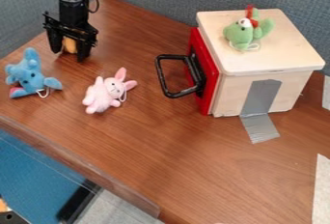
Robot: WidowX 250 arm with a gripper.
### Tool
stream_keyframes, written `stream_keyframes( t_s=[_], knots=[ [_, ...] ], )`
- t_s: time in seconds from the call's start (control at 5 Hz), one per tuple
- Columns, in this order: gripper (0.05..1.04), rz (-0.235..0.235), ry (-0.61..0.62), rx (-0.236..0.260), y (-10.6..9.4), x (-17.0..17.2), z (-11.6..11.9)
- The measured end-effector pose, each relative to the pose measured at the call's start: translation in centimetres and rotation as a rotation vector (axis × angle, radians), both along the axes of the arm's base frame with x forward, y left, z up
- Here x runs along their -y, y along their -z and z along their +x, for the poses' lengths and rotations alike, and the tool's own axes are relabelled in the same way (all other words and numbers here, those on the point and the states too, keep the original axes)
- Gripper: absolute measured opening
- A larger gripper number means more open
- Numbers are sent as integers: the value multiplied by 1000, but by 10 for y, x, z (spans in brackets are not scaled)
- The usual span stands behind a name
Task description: Move the stuffed toy to the left side of the table
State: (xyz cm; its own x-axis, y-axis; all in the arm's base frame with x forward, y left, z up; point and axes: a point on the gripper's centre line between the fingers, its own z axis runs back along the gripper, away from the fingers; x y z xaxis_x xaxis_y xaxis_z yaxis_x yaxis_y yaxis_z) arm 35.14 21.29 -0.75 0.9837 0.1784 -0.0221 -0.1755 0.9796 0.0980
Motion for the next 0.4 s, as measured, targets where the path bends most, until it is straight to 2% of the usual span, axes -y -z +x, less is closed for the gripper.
stream_keyframes(
  t_s=[0.2, 0.4],
  knots=[
    [1003, -27, 10, -5, -2, 4, -2],
    [1000, -37, 48, 86, -53, 13, -1]
  ],
)
